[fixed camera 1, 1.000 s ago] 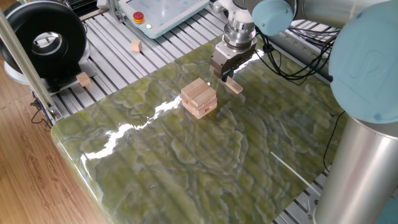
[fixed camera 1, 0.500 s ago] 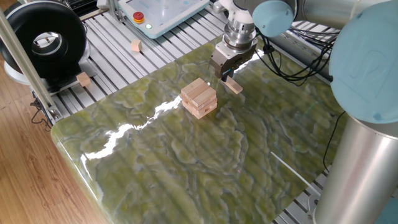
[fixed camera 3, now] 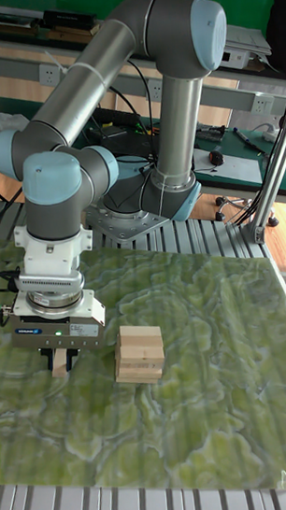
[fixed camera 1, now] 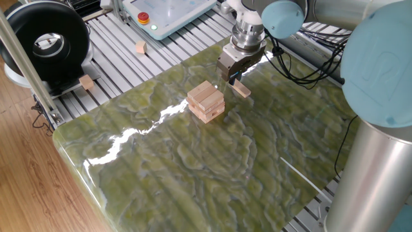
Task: Play Jenga
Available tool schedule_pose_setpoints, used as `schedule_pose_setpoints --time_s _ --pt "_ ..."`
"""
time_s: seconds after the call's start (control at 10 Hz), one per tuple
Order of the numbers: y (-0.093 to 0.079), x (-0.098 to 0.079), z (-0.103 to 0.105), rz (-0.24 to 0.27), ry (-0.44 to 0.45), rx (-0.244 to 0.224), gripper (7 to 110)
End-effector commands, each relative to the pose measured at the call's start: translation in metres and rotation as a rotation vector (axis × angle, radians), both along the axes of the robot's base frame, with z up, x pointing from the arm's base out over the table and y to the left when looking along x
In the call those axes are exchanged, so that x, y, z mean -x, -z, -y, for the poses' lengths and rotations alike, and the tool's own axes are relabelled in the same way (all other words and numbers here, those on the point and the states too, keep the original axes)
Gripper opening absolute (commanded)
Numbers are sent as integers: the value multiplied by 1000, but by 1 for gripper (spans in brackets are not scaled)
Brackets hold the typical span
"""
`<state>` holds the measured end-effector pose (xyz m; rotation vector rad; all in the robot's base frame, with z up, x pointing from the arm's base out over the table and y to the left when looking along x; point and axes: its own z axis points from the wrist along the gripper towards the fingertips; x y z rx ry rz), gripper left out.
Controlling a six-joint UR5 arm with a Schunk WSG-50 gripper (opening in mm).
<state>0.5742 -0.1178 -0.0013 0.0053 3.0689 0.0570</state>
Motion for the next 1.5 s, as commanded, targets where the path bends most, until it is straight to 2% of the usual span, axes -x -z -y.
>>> schedule_pose_setpoints --time_s 0.0,1.3,1.4 --pt "0 1 0 -2 -2 -5 22" --pt "-1 1 -1 -2 -36 -10 22" --pt "-1 1 -1 -3 -30 -9 44"
